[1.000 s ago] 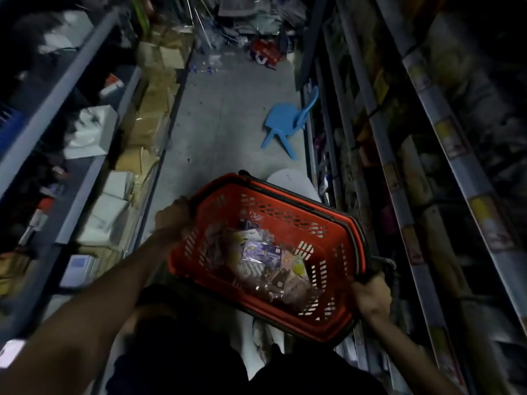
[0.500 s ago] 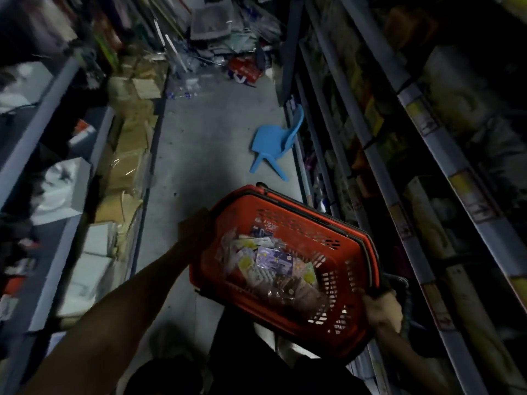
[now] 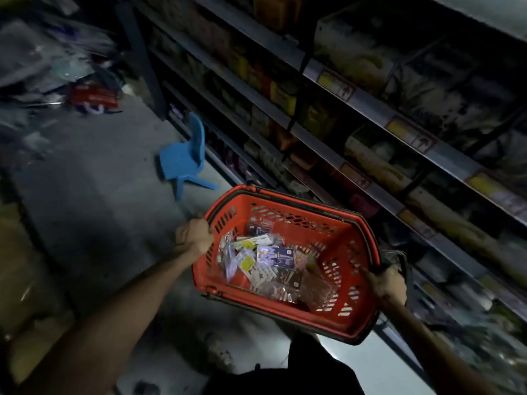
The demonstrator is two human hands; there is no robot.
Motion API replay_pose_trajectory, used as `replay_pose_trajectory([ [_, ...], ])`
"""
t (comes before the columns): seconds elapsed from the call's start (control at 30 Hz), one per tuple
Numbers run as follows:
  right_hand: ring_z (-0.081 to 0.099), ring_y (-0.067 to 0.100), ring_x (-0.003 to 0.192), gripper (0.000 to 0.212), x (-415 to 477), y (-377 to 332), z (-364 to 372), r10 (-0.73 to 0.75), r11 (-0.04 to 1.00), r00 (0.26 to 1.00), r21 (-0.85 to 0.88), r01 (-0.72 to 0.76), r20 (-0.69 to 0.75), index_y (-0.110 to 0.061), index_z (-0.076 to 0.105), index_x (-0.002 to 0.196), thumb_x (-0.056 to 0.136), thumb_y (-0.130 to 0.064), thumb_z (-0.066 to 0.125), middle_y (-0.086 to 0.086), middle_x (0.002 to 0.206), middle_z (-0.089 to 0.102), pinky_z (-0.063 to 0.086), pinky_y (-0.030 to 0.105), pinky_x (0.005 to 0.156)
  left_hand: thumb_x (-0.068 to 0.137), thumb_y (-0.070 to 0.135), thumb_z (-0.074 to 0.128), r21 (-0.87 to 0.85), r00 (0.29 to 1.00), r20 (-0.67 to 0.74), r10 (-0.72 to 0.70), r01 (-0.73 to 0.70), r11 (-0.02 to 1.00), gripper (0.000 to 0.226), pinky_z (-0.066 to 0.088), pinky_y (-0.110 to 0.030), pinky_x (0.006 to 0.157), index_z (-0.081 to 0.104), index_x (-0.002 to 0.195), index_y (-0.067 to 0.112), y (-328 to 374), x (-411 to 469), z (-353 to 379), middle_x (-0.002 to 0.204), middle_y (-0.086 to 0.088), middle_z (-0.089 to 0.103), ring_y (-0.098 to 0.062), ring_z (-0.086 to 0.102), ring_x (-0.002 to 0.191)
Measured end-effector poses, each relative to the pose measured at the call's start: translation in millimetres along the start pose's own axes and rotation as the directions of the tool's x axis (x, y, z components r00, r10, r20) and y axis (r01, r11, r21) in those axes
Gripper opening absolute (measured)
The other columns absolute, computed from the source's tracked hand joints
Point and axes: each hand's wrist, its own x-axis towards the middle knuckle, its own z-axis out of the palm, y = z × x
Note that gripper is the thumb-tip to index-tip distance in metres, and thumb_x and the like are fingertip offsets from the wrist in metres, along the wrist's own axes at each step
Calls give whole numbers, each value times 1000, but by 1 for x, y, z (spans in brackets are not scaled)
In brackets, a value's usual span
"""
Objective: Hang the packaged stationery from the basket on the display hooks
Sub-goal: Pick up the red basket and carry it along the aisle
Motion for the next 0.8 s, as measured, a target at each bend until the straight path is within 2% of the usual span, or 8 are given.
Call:
replay_pose_trajectory([
  [0.13, 66, 48, 108, 77, -45, 2, 2, 180, 983, 982, 30, -179, -52, 5, 56, 120, 79, -55, 82, 31, 118, 67, 50, 44, 83, 107, 34, 51, 64, 985, -9, 170, -169, 983, 34, 57, -42, 89, 66, 117, 5, 0, 23, -10, 114, -16, 75, -36, 72, 109],
  [0.3, 70, 44, 94, 58, -69, 20, 15, 268, 961, 959, 103, -259, -92, 3, 64, 105, 82, -47, 83, 28, 103, 72, 48, 39, 72, 106, 34, 52, 98, 952, 8, 305, -305, 947, 29, 53, -40, 79, 53, 119, 8, 23, 53, -15, 109, -12, 74, -33, 72, 105],
  [0.43, 70, 43, 88, 56, -86, 35, 30, 358, 925, 927, 176, -336, -112, 3, 65, 102, 81, -45, 83, 26, 97, 72, 52, 42, 74, 106, 36, 52, 160, 918, 30, 394, -394, 905, 29, 55, -39, 77, 52, 116, 9, 47, 72, -14, 106, -12, 74, -33, 73, 102],
  [0.67, 61, 40, 79, 57, -122, 50, 55, 551, 806, 832, 300, -510, -68, 8, 60, 113, 88, -40, 78, 32, 105, 70, 44, 39, 72, 105, 37, 52, 252, 831, 98, 548, -553, 794, 34, 56, -40, 82, 54, 122, 7, 92, 92, -26, 109, -13, 74, -34, 73, 103],
  [0.8, 58, 38, 79, 59, -147, 39, 73, 649, 722, 758, 372, -584, -68, 8, 58, 115, 88, -41, 77, 35, 108, 68, 46, 41, 75, 105, 37, 51, 294, 760, 139, 634, -643, 707, 34, 57, -39, 81, 52, 125, 9, 114, 111, -31, 108, -12, 75, -33, 73, 101],
])
